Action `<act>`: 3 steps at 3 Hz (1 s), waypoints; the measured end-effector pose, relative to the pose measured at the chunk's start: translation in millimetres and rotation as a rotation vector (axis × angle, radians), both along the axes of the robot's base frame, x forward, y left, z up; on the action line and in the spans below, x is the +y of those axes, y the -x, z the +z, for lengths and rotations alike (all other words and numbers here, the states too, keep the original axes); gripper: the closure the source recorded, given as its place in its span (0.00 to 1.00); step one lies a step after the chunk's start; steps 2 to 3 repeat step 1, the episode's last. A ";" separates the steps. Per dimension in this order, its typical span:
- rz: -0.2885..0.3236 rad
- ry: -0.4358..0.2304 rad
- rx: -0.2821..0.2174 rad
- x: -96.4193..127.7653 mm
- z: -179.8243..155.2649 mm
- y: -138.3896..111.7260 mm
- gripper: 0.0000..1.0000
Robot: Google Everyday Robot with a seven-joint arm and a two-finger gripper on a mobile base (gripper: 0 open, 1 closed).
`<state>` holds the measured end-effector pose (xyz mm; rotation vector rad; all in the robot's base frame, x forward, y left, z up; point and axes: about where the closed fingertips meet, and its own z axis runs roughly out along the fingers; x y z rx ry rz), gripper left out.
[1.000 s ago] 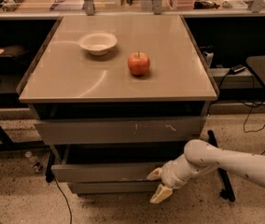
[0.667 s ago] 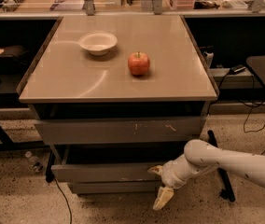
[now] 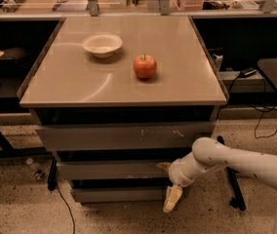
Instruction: Close middle drawer
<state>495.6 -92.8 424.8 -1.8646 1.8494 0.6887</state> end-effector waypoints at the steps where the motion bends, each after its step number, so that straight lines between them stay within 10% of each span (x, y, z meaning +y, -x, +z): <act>1: 0.000 0.000 0.000 0.0 0.0 0.0 0.00; 3: 0.000 0.000 0.000 0.0 0.0 0.0 0.00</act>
Offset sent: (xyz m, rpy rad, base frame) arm 0.0000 0.0000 0.0000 0.0000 0.0000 0.0000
